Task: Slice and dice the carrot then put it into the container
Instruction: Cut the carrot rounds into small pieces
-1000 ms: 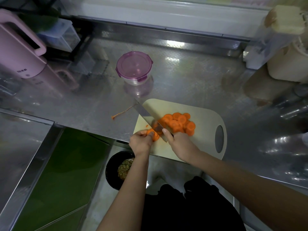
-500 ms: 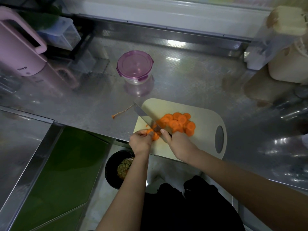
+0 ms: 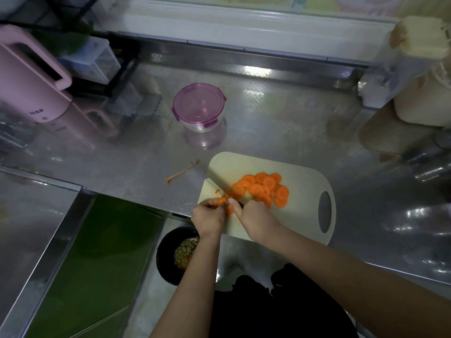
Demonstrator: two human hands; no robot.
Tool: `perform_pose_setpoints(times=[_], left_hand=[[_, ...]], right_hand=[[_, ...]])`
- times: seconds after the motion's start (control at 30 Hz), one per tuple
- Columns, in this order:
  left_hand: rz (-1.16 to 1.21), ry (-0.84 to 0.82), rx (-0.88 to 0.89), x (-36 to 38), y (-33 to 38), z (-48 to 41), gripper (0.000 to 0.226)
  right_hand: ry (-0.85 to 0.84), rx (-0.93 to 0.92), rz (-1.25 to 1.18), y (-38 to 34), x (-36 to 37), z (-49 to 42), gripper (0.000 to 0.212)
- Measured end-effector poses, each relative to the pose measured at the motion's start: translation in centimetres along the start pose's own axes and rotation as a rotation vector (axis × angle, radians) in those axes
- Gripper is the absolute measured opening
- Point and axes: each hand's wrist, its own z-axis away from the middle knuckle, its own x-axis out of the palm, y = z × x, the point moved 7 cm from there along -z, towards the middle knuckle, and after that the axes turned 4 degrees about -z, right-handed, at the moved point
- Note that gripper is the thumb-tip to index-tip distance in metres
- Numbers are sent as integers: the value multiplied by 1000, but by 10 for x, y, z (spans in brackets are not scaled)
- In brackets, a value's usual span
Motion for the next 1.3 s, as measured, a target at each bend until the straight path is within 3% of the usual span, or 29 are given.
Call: perform_pose_setpoints(times=[0.2, 0.27, 0.33, 0.5, 0.7, 0.93, 1.13, 1.3], left_hand=[[23, -20, -28, 3, -6, -3, 14], [-6, -4, -22, 1, -3, -1, 13], [-20, 7, -5, 0, 0, 2, 12], [-7, 2, -6, 0, 0, 3, 13], [68, -11, -30, 4, -7, -2, 22], [63, -4, -21, 5, -9, -2, 18], [52, 6, 4, 3, -4, 2, 17], [59, 9, -10, 4, -6, 0, 19]], right_hand=[[-3, 22, -91, -1, 4, -8, 41], [-21, 60, -110, 4, 1, -9, 50], [16, 20, -161, 4, -5, -13, 42], [64, -43, -117, 6, -14, -24, 67], [132, -40, -199, 22, -16, -9, 69], [85, -49, -209, 25, -11, 9, 63], [133, -171, -241, 16, -15, 12, 51], [28, -67, -259, 17, -6, 15, 56]])
